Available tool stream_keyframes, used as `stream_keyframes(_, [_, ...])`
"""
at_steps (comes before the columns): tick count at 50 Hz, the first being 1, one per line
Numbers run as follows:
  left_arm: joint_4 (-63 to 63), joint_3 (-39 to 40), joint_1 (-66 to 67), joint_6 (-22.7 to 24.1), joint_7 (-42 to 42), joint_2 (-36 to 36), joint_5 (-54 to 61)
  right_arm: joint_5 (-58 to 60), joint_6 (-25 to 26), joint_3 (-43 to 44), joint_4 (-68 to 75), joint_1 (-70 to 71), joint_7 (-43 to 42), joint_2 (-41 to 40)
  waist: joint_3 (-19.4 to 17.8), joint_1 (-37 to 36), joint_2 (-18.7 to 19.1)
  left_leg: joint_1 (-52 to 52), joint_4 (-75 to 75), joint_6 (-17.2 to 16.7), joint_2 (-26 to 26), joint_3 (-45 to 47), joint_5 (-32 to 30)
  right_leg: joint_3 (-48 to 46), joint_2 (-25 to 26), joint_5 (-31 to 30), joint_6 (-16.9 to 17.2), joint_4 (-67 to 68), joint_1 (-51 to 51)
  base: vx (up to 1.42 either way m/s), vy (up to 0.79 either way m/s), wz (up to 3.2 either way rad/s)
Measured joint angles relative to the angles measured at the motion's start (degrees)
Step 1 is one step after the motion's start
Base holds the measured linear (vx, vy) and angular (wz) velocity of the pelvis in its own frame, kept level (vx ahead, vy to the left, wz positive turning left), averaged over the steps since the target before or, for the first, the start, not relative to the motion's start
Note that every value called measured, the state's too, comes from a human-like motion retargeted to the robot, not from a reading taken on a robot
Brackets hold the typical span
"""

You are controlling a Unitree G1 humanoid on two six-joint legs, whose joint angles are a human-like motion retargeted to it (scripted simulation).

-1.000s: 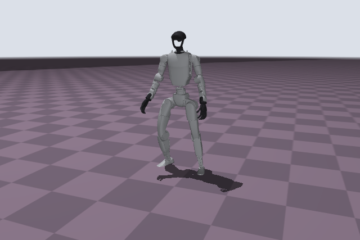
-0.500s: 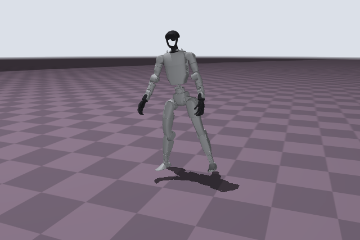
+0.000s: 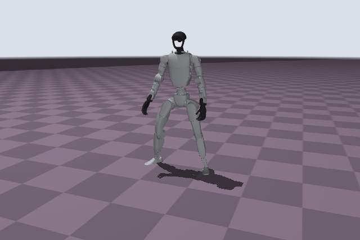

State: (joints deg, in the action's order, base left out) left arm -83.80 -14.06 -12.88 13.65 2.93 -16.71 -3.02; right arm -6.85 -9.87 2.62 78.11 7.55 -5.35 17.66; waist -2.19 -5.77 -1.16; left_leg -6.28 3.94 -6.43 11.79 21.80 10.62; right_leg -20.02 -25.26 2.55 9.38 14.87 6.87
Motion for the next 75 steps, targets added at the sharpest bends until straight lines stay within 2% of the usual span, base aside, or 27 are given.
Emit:
stream_keyframes(5, [2.09,1.72,-0.04,-0.93,-2.10,-1.29,0.88,-1.67,-1.90,-2.22,-1.48,0.00,-2.26,-0.43,-0.21,1.26,0.86,0.61,-0.07,0.50,-0.90,0.29,0.57,2.88,8.93,13.85,-3.46,12.09,4.51,-0.04,0.25,-0.07])
stream_keyframes(7, [2.53,2.29,0.03,-1.21,-1.39,-1.46,1.41,-2.07,-2.39,-3.29,-1.28,-0.25,-1.16,-0.28,0.28,1.41,0.62,0.97,0.08,0.90,-2.20,0.40,0.48,3.77,13.56,16.68,-3.87,11.14,4.67,-0.02,0.17,-0.06])
stream_keyframes(10, [3.81,2.94,0.64,-1.51,0.72,-1.43,1.64,-1.87,-2.27,-4.44,-0.74,-1.01,1.38,0.57,1.30,1.43,-0.22,1.54,0.11,2.08,-5.54,0.22,0.65,7.32,19.40,13.13,-4.51,2.18,2.52,0.00,0.16,0.02])
stream_keyframes(11, [4.43,3.05,0.90,-1.55,1.53,-1.37,1.56,-1.47,-1.98,-4.46,-0.38,-1.37,2.26,0.98,1.69,0.97,-0.40,1.67,0.07,2.67,-6.77,0.22,0.83,8.69,19.87,10.92,-5.07,-0.97,1.63,0.01,0.16,-0.02])
stream_keyframes(14, [5.79,3.37,1.30,-1.45,4.21,-0.71,0.09,0.18,-1.19,-3.39,1.28,-2.63,5.42,2.46,3.09,-1.44,0.01,2.44,-0.14,4.63,-9.66,-0.15,0.94,11.13,18.82,6.50,-5.37,-6.53,0.36,0.00,0.19,-0.06])
stream_keyframes(20, [6.95,3.71,1.23,-2.47,7.76,2.62,-3.61,3.46,1.10,-0.85,5.89,-2.04,10.35,6.85,3.21,-5.46,2.16,4.21,-2.08,7.29,-13.09,-3.87,1.28,11.92,13.91,1.72,-1.64,-12.41,-2.16,-0.01,0.20,0.09])
stream_keyframes(26, [6.39,1.83,2.95,-0.39,6.23,1.74,-4.49,3.01,0.08,0.76,4.55,1.81,6.70,7.15,2.98,-5.27,0.62,3.93,-3.11,7.72,-9.78,1.07,4.05,12.86,9.60,0.79,2.07,-15.49,-3.34,0.01,0.17,-0.12])
stream_keyframes(35, [2.22,3.31,3.83,2.00,1.29,-0.67,-2.80,-2.78,-3.06,-2.34,-2.86,3.25,4.57,2.80,4.13,-2.95,-2.84,2.77,-3.01,6.01,-0.32,2.28,0.72,12.73,4.95,0.45,4.83,-15.92,-3.37,0.01,0.27,0.01])
stream_keyframes(39, [2.59,3.18,3.24,3.62,0.71,-0.87,-1.04,-2.38,-3.99,-3.53,-3.41,2.49,4.36,2.47,4.39,-2.99,-3.41,2.66,-1.88,6.19,1.77,0.53,1.12,12.08,2.80,0.01,5.22,-16.12,-3.76,0.01,0.45,0.16])
stream_keyframes(43, [2.77,3.23,2.41,4.47,-2.16,-0.14,-2.86,-2.38,-4.65,-4.37,-2.13,2.02,3.45,2.86,4.24,-3.01,-2.85,2.44,-0.94,5.65,2.51,-0.41,-2.11,11.92,1.15,-1.03,5.24,-15.74,-4.10,0.00,0.56,0.12])
stream_keyframes(47, [0.55,2.34,1.03,2.59,-0.91,0.86,1.13,5.60,-0.56,-1.81,1.03,3.09,2.58,2.42,3.84,-1.34,-2.45,1.98,-0.26,0.59,0.77,0.11,-1.36,9.74,-1.08,-4.18,4.08,-14.28,-3.73,-0.02,0.58,0.09])
stream_keyframes(50, [-1.85,1.08,-0.04,-0.26,1.91,0.74,-1.99,7.48,1.58,0.28,1.43,3.04,3.69,0.98,3.75,-0.24,-2.18,1.60,0.38,-1.12,-1.36,0.80,-1.00,3.45,-2.54,-4.14,1.91,-10.40,-2.52,-0.02,0.54,-0.05])
stream_keyframes(53, [-2.11,0.45,-1.52,-2.74,2.76,0.11,-4.83,5.94,2.01,-0.44,-0.58,2.39,3.33,-0.24,3.08,0.48,-0.42,1.68,0.55,-1.55,-1.56,0.79,-1.16,-1.95,-1.11,1.97,-1.14,-2.05,-0.58,-0.03,0.45,-0.01])
stream_keyframes(55, [-1.19,0.83,-1.91,-3.55,1.81,-0.20,-5.10,5.22,1.57,-1.99,-2.02,1.85,2.32,-0.61,2.59,1.30,0.85,1.89,0.34,-1.68,-1.39,0.34,-0.94,-2.26,1.28,6.25,-2.62,4.09,0.91,-0.03,0.35,0.10])
stream_keyframes(58, [0.52,2.44,-1.90,-3.66,0.11,-0.56,-3.80,5.44,0.43,-4.17,-2.80,1.48,1.12,-0.83,2.23,2.82,1.75,2.07,0.32,-1.54,-1.97,-0.11,-0.56,1.43,6.86,12.04,-3.35,11.77,3.68,-0.02,0.26,0.10])
stream_keyframes(61, [1.89,3.57,-1.77,-3.58,0.56,-1.11,-3.10,5.61,-0.28,-5.17,-1.99,1.33,2.39,-1.14,2.51,3.66,1.49,2.14,0.73,-0.53,-3.68,-0.03,-0.44,4.65,13.30,15.56,-3.39,13.35,5.39,-0.01,0.19,-0.01])
stream_keyframes(65, [3.69,3.92,-1.63,-4.14,3.29,-1.63,-2.45,5.18,0.28,-5.83,0.02,1.02,5.96,-0.89,3.10,2.91,0.49,2.36,0.78,1.23,-7.25,0.67,0.01,5.36,18.89,11.93,-5.80,2.66,3.33,0.01,0.16,-0.16])
stream_keyframes(68, [4.91,3.89,-1.63,-4.08,4.91,-1.10,-1.72,5.98,0.83,-5.68,1.87,0.69,8.01,0.05,3.18,-0.04,0.78,2.18,0.75,2.53,-9.62,2.04,0.30,5.96,18.51,8.66,-7.50,-3.83,1.26,0.00,0.18,-0.43])
stream_keyframes(72, [6.03,4.00,-1.36,-3.46,6.53,1.08,-2.12,7.72,1.27,-4.68,4.10,0.57,10.26,2.29,2.66,-4.33,1.74,2.48,-0.18,5.14,-12.41,1.09,0.75,8.92,15.79,4.82,-4.34,-7.93,0.00,-0.01,0.20,-0.35])
stream_keyframes(75, [6.82,3.75,-0.32,-3.20,7.41,2.46,-2.53,8.75,1.70,-4.18,4.73,1.61,10.56,4.08,1.63,-5.81,1.43,2.85,-2.05,7.18,-13.66,0.04,3.25,10.18,13.23,2.46,-1.67,-11.55,-1.59,-0.01,0.18,-0.23])
